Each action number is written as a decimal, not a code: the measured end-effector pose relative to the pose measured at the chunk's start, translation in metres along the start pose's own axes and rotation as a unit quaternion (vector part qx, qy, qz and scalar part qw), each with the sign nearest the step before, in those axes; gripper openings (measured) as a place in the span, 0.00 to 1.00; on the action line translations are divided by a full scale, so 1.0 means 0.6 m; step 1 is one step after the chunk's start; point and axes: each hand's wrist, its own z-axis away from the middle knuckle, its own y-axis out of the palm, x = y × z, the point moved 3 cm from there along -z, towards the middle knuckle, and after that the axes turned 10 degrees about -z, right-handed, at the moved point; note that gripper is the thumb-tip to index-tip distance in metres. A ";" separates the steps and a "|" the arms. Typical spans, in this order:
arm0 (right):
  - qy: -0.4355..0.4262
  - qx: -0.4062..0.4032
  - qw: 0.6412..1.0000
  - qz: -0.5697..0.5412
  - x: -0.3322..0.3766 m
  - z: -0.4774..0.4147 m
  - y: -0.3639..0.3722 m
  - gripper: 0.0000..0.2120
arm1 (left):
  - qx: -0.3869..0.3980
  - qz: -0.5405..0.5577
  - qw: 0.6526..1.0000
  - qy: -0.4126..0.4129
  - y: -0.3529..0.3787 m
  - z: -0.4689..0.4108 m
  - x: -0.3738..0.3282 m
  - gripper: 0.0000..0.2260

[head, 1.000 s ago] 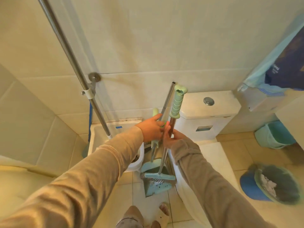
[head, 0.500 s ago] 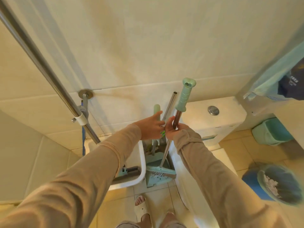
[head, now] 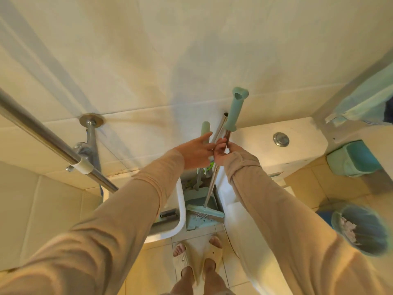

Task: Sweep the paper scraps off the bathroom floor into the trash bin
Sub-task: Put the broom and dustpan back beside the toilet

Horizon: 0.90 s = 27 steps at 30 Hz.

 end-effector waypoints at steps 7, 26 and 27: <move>0.015 -0.010 1.000 -0.004 0.043 -0.049 0.046 0.15 | 0.054 0.040 0.997 -0.026 0.025 -0.057 0.038 0.12; 0.005 -0.041 0.971 0.234 0.100 -0.096 0.064 0.20 | -0.037 0.057 0.992 -0.107 0.077 -0.084 0.033 0.17; 0.010 -0.038 0.969 0.243 0.100 -0.092 0.059 0.22 | -0.057 0.047 0.990 -0.119 0.075 -0.081 0.030 0.19</move>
